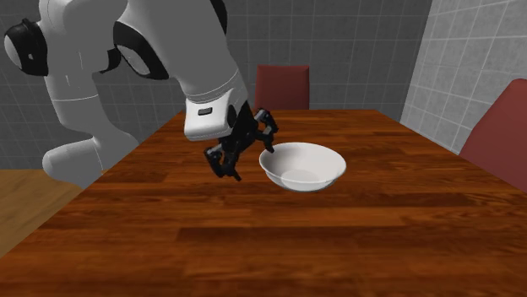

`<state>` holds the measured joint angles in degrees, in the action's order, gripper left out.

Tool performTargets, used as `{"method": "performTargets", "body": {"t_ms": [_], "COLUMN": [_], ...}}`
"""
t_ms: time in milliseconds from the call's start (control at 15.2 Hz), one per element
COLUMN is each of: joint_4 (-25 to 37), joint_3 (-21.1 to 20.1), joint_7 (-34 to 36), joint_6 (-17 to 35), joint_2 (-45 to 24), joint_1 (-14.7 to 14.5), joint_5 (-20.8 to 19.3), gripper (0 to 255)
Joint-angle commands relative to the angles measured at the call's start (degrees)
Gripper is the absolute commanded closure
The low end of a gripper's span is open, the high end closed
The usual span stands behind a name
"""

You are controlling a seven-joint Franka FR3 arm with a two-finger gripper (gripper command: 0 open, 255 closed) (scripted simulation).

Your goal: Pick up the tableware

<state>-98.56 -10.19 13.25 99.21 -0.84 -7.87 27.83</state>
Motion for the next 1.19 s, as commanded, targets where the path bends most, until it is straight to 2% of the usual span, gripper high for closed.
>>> {"method": "performTargets", "body": {"t_ms": [0, 66, 660, 726, 1122], "joint_4": [4.47, 6.56, 0.88, 0.92, 0.91], "joint_3": [-0.46, -0.63, -0.76, -0.75, -0.77], "joint_7": [1.12, 1.64, -0.99, -1.01, -1.0], "joint_6": [0.08, -0.05, 4.91, 4.89, 4.95], "joint_2": [-3.66, -5.23, -5.12, -5.16, -5.19], "joint_1": [-0.45, -0.61, -0.78, -0.77, -0.79], "joint_5": [1.71, 2.32, 2.92, 2.91, 2.91], "gripper": [0, 0, 0, 255, 255]}}
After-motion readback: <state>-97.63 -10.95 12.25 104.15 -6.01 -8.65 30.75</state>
